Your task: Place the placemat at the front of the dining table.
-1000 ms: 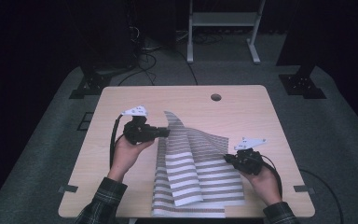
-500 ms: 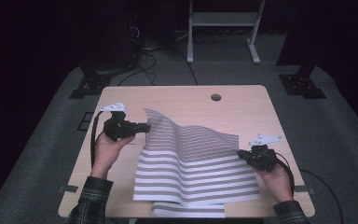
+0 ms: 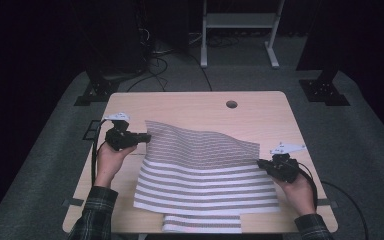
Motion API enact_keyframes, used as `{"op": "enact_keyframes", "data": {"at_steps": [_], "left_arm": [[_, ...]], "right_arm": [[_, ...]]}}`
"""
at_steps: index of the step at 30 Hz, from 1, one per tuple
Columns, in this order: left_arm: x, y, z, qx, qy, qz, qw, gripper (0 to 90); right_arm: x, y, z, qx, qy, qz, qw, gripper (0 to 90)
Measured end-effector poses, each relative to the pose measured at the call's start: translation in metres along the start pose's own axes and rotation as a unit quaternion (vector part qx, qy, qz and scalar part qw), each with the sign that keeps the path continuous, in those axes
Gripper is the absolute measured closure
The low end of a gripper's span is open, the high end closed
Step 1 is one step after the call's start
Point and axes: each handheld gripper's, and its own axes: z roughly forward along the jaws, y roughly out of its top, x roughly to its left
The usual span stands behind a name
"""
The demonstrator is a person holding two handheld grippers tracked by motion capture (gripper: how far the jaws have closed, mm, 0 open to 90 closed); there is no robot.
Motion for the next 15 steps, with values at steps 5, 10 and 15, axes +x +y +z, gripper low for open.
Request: {"op": "enact_keyframes", "data": {"at_steps": [5, 10, 15], "left_arm": [[0.009, -0.006, 0.003, 0.001, 0.035, -0.001, 0.9994, 77.3], [0.015, -0.009, -0.003, -0.025, 0.051, -0.013, 0.9983, 56.8], [0.013, -0.011, -0.015, -0.036, 0.049, -0.017, 0.9980, 47.2]], "right_arm": [[0.004, 0.001, 0.004, 0.002, 0.004, -0.003, 1.0000, 85.6], [-0.001, 0.000, 0.002, -0.016, 0.002, 0.018, 0.9997, 70.7], [0.000, -0.002, -0.003, -0.024, 0.002, 0.019, 0.9995, 59.8]]}}
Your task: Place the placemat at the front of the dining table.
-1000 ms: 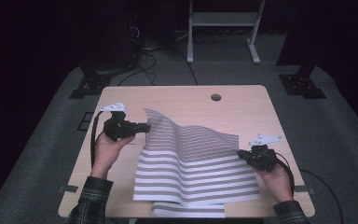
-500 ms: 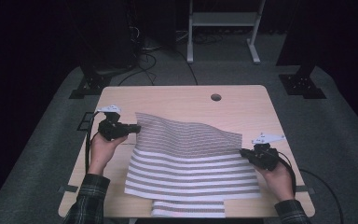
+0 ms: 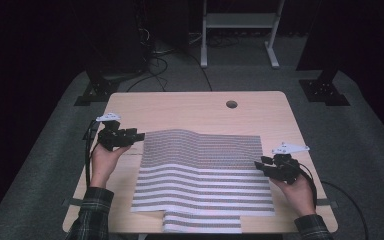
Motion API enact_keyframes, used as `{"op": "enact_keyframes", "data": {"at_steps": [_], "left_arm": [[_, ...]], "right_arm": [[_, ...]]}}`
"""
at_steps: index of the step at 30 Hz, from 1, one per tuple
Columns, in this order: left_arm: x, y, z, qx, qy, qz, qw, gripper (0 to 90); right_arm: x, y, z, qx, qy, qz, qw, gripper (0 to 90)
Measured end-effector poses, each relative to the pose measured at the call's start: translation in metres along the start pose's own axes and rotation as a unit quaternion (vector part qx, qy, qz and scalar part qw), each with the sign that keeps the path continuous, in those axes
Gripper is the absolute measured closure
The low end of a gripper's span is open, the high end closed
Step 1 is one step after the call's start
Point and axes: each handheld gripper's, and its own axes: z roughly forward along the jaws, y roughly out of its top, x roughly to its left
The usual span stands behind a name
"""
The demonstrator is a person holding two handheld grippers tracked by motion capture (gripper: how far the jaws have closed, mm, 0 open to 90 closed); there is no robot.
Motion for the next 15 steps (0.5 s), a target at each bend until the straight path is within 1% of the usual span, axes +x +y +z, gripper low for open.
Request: {"op": "enact_keyframes", "data": {"at_steps": [1, 3, 4, 5, 6, 7, 8, 9, 12, 13, 15], "left_arm": [[-0.002, -0.001, -0.001, 0.000, -0.002, -0.001, 1.0000, 47.2], [-0.010, -0.006, -0.005, 0.005, -0.012, 0.006, 0.9999, 49.3], [-0.014, -0.009, -0.007, 0.011, -0.016, 0.012, 0.9997, 54.0], [-0.018, -0.013, -0.009, 0.013, -0.016, 0.015, 0.9997, 54.0], [-0.024, -0.019, -0.013, 0.014, -0.020, 0.020, 0.9995, 56.8], [-0.030, -0.023, -0.015, 0.016, -0.024, 0.024, 0.9993, 65.7], [-0.034, -0.027, -0.017, 0.020, -0.025, 0.029, 0.9991, 65.7], [-0.041, -0.032, -0.021, 0.025, -0.028, 0.037, 0.9986, 77.8], [-0.056, -0.044, -0.028, 0.029, -0.040, 0.047, 0.9977, 89.1], [-0.063, -0.050, -0.031, 0.034, -0.044, 0.053, 0.9970, 90.0], [-0.072, -0.057, -0.035, 0.039, -0.045, 0.060, 0.9964, 90.0]], "right_arm": [[0.001, -0.001, -0.001, 0.000, 0.000, -0.001, 1.0000, 59.9], [0.003, -0.003, -0.003, -0.001, -0.001, -0.007, 1.0000, 60.0], [0.006, -0.007, -0.008, -0.003, 0.001, -0.015, 0.9999, 64.6], [0.006, -0.007, -0.008, -0.003, 0.001, -0.015, 0.9999, 64.6], [0.007, -0.009, -0.010, -0.005, 0.002, -0.020, 0.9998, 68.8], [0.011, -0.017, -0.017, -0.008, 0.003, -0.037, 0.9993, 80.2], [0.011, -0.017, -0.017, -0.008, 0.003, -0.037, 0.9993, 80.2], [0.014, -0.022, -0.024, -0.008, 0.001, -0.049, 0.9988, 89.4], [0.018, -0.027, -0.034, -0.012, 0.007, -0.049, 0.9987, 89.8], [0.020, -0.030, -0.037, -0.013, 0.010, -0.048, 0.9987, 89.7], [0.020, -0.032, -0.039, -0.013, 0.010, -0.048, 0.9987, 89.8]]}}
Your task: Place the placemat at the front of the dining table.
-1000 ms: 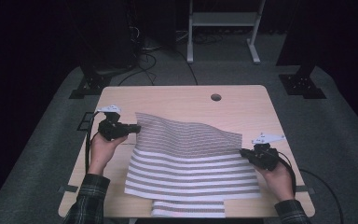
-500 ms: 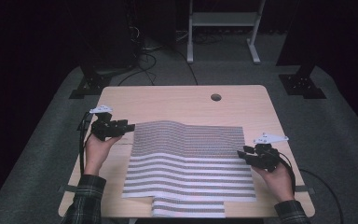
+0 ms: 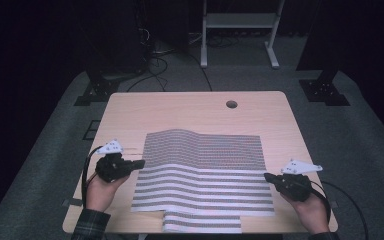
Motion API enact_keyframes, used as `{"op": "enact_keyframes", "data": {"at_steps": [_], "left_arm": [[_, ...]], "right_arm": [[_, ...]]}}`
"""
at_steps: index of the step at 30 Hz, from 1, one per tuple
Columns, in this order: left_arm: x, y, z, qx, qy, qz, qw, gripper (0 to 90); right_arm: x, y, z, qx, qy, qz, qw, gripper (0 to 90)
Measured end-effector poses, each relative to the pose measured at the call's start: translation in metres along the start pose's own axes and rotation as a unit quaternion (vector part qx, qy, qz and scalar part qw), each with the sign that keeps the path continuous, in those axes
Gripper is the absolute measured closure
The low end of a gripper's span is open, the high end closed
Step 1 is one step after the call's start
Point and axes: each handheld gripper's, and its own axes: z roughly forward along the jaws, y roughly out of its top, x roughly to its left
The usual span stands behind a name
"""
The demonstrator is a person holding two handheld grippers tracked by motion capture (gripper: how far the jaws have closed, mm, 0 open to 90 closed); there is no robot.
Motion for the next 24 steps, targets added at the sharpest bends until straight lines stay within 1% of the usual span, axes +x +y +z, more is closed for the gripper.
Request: {"op": "enact_keyframes", "data": {"at_steps": [2, 3, 4, 5, 6, 7, 8, 10, 12, 14, 15, 17, 20, 22, 24], "left_arm": [[-0.012, -0.009, -0.003, 0.006, -0.005, 0.005, 1.0000, 90.0], [-0.018, -0.015, -0.004, 0.012, -0.002, 0.010, 0.9999, 90.0], [-0.026, -0.022, -0.005, 0.019, 0.006, 0.017, 0.9997, 90.0], [-0.026, -0.022, -0.005, 0.019, 0.006, 0.017, 0.9997, 90.0], [-0.030, -0.028, -0.006, 0.029, 0.015, 0.024, 0.9992, 90.0], [-0.034, -0.033, -0.007, 0.036, 0.022, 0.026, 0.9988, 90.0], [-0.036, -0.040, -0.008, 0.041, 0.026, 0.023, 0.9986, 90.0], [-0.038, -0.048, -0.008, 0.050, 0.028, 0.015, 0.9982, 90.0], [-0.042, -0.058, -0.007, 0.063, 0.040, 0.007, 0.9972, 90.0], [-0.047, -0.064, -0.007, 0.073, 0.042, 0.008, 0.9964, 90.0], [-0.050, -0.068, -0.008, 0.081, 0.047, 0.013, 0.9955, 88.1], [-0.052, -0.071, -0.008, 0.083, 0.055, 0.014, 0.9950, 85.6], [-0.052, -0.074, -0.008, 0.088, 0.062, 0.012, 0.9941, 85.6], [-0.051, -0.075, -0.005, 0.093, 0.059, 0.008, 0.9939, 85.6], [-0.051, -0.075, -0.002, 0.098, 0.059, 0.009, 0.9934, 85.6]], "right_arm": [[0.003, -0.006, -0.005, -0.004, 0.005, 0.003, 1.0000, 89.7], [0.004, -0.009, -0.007, -0.006, 0.005, 0.006, 1.0000, 89.8], [0.006, -0.015, -0.010, -0.005, 0.009, 0.017, 0.9998, 89.7], [0.006, -0.015, -0.010, -0.005, 0.009, 0.017, 0.9998, 89.7], [0.007, -0.018, -0.011, -0.004, 0.011, 0.018, 0.9998, 89.7], [0.009, -0.022, -0.012, 0.001, 0.016, 0.017, 0.9997, 89.7], [0.011, -0.024, -0.013, 0.005, 0.020, 0.018, 0.9996, 89.7], [0.015, -0.029, -0.014, 0.010, 0.021, 0.012, 0.9997, 89.6], [0.020, -0.033, -0.015, 0.019, 0.026, 0.008, 0.9995, 89.7], [0.023, -0.036, -0.016, 0.026, 0.030, 0.006, 0.9992, 89.7], [0.026, -0.038, -0.017, 0.029, 0.032, 0.006, 0.9991, 89.7], [0.030, -0.043, -0.019, 0.036, 0.032, 0.001, 0.9988, 89.6], [0.033, -0.046, -0.020, 0.043, 0.033, -0.003, 0.9985, 89.7], [0.035, -0.047, -0.019, 0.047, 0.033, -0.006, 0.9984, 89.7], [0.036, -0.047, -0.018, 0.051, 0.033, -0.008, 0.9981, 89.7]]}}
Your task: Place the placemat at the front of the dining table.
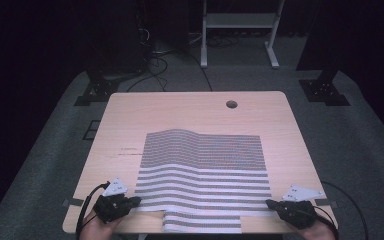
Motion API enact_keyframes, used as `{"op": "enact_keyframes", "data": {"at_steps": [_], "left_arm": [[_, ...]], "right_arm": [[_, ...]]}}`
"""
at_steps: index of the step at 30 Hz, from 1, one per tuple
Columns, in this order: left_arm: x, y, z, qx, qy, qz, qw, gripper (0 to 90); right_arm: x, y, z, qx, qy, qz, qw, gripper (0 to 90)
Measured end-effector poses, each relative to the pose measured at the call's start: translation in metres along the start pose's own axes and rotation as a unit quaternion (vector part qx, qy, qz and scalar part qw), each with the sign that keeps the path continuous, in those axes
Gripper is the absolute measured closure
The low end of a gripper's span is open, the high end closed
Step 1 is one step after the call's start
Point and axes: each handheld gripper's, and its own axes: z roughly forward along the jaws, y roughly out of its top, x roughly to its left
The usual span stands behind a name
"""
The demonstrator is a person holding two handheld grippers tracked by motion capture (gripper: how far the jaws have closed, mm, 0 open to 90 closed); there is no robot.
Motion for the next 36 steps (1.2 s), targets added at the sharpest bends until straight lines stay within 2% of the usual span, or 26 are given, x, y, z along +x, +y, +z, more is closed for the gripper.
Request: {"op": "enact_keyframes", "data": {"at_steps": [4, 7, 12, 16, 28, 36], "left_arm": [[-0.002, 0.000, 0.007, 0.023, 0.008, 0.012, 0.9996, 84.8], [-0.002, 0.000, 0.008, 0.025, 0.007, 0.010, 0.9996, 84.8], [-0.002, 0.001, 0.008, 0.026, 0.008, 0.008, 0.9996, 84.8], [-0.001, 0.004, 0.010, 0.027, 0.012, 0.010, 0.9995, 84.9], [0.009, 0.015, 0.018, 0.028, 0.024, 0.007, 0.9993, 85.3], [0.017, 0.021, 0.023, 0.027, 0.024, 0.004, 0.9993, 86.7]], "right_arm": [[-0.001, -0.001, 0.004, 0.012, 0.002, -0.001, 0.9999, 89.7], [-0.002, -0.002, 0.006, 0.023, 0.003, -0.001, 0.9997, 89.7], [-0.003, -0.002, 0.007, 0.022, 0.007, 0.004, 0.9997, 89.7], [-0.003, -0.001, 0.009, 0.021, -0.003, -0.003, 0.9998, 89.7], [-0.016, 0.009, 0.018, 0.020, -0.006, 0.006, 0.9998, 89.8], [-0.024, 0.013, 0.022, 0.019, -0.006, 0.007, 0.9998, 89.8]]}}
